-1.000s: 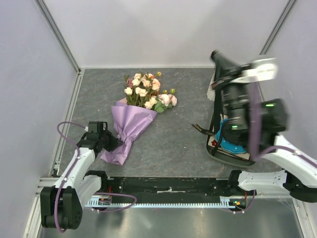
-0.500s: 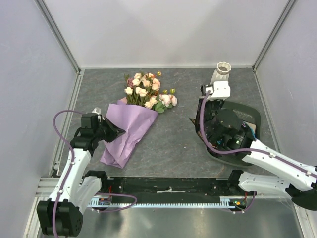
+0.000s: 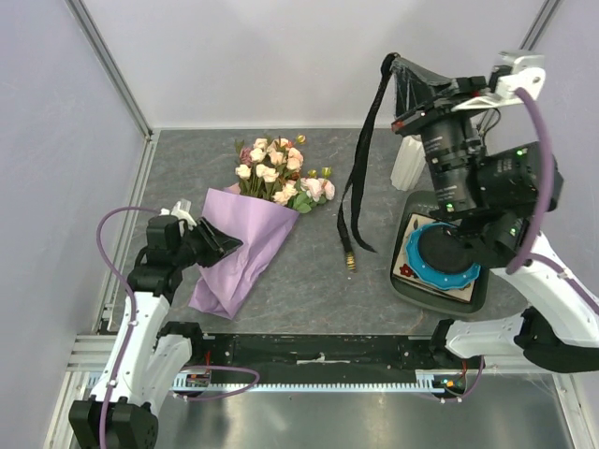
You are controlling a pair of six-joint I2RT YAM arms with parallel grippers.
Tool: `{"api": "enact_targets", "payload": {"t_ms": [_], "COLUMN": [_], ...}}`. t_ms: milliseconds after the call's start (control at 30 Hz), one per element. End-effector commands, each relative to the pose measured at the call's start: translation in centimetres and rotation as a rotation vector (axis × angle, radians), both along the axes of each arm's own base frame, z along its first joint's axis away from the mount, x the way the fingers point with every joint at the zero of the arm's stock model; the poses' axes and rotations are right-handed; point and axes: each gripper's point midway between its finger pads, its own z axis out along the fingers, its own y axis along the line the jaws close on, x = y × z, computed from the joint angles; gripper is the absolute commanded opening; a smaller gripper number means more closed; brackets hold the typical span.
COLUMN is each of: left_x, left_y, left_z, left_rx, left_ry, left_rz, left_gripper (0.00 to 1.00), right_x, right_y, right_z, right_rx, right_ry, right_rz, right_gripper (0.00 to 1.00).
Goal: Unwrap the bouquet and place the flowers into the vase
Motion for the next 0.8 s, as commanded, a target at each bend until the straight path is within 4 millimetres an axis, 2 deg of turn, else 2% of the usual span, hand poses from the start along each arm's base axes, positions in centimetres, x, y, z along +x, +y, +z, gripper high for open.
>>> {"api": "enact_targets", "payload": {"t_ms": [0, 100, 200, 233, 267, 333, 400, 433, 467, 533, 667, 767], "left_x": [0.5, 0.6, 0.5, 0.5, 0.4, 0.4, 0.6, 0.7, 0.8, 1.1, 1.3, 1.2], "left_y": [-0.5, -0.5, -0.6, -0.6, -0.6, -0.5, -0.5, -0.5, -0.5, -0.5, -0.4, -0.4], "left_z": [0.9, 0.4, 0.5, 0.5, 0.5, 0.3, 0.4, 0.2, 0.3, 0.2, 0.3, 0.0], "left_rx": [-0.001, -0.006, -0.008, -0.007, -0.004, 0.004, 0.004, 0.005, 0.006, 0.011, 0.015, 0.012], "left_ry": [-0.041, -0.032, -0.040, -0.042, -0.043, -0.040, -0.040, -0.031, -0.034, -0.029, -0.032, -0.027], "left_rz": [-0.050, -0.050, -0.054, -0.054, -0.057, -0.055, -0.055, -0.056, -0.058, -0.058, -0.059, -0.055], "left_gripper": [0.40, 0.40, 0.40, 0.40, 0.40, 0.40, 0.40, 0.40, 0.40, 0.40, 0.40, 0.40], "right_x": [-1.4, -0.8, -0.3, -0.1, -0.1, -0.7, -1.5, -2.5, -2.9, -4.0, -5.0, -6.0], "right_y": [-0.5, -1.5, -2.6, -3.1, -3.7, -6.2, -7.5, -8.9, -9.3, -10.1, -9.6, -10.5], "right_z": [1.0, -1.2, -5.0, -7.1, -8.2, -10.2, -10.6, -10.1, -10.6, -9.9, -10.7, -9.8], "right_rx": [0.014, -0.009, -0.061, -0.092, -0.104, -0.094, -0.074, -0.027, -0.050, -0.014, -0.043, 0.000], "right_ry": [-0.021, 0.031, 0.095, 0.125, 0.147, 0.193, 0.196, 0.178, 0.192, 0.180, 0.186, 0.174], "right_rz": [0.065, -0.002, -0.070, -0.097, -0.124, -0.187, -0.181, -0.166, -0.158, -0.110, -0.017, 0.013], "right_gripper": [0.00, 0.00, 0.00, 0.00, 0.00, 0.00, 0.00, 0.00, 0.00, 0.00, 0.00, 0.00]}}
